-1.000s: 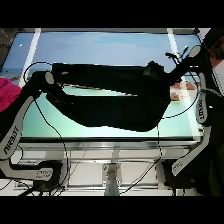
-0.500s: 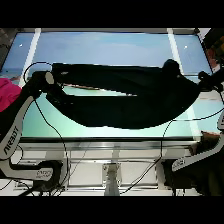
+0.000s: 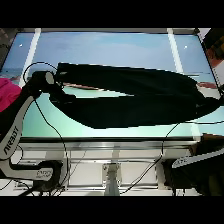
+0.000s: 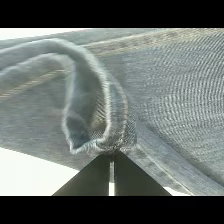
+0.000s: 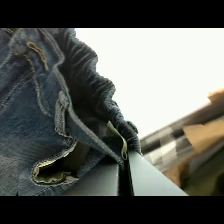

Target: Fold the clothes and pants, and hang the long-sleeved shirts on hangers.

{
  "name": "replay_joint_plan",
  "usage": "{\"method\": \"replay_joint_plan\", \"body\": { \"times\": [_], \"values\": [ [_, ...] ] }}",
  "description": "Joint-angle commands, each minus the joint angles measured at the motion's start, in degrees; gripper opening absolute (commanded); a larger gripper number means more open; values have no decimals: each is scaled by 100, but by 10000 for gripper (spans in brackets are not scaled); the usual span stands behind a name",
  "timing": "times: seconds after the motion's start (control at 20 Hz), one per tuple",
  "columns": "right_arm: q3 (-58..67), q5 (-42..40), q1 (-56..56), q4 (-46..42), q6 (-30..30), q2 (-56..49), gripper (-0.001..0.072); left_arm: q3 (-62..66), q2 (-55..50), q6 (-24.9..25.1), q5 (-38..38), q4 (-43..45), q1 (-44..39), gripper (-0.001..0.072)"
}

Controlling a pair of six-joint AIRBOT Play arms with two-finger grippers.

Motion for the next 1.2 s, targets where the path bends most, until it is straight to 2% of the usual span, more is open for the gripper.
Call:
{"method": "replay_joint_plan", "body": {
  "times": [0.0,0.05,0.1,0.3,0.55,0.6,0.65,0.85,1.15],
  "values": [
    [-295,-15,-214,-50,31,-28,132,-2,4,-225,219,96,2,12],
    [-275,-66,-212,-15,175,-31,304,0,9,-267,289,111,4,12],
    [-210,-133,-212,79,247,-28,441,0,28,-280,363,116,4,12],
    [623,-468,-212,1655,271,-28,453,0,527,-313,835,131,7,12],
    [1237,-662,-83,3071,256,63,451,-2,1222,-330,343,455,55,11],
    [1237,-634,-57,3270,212,68,369,-2,1305,-387,295,476,68,11],
    [1211,-603,-42,3390,44,79,31,-2,1355,-398,221,474,68,11],
    [507,-643,-68,3335,-402,433,39,-164,1434,-424,59,566,61,10],
    [-1202,-748,-903,3418,-531,1609,39,-1711,2310,-527,485,686,214,10]
  ]
}}
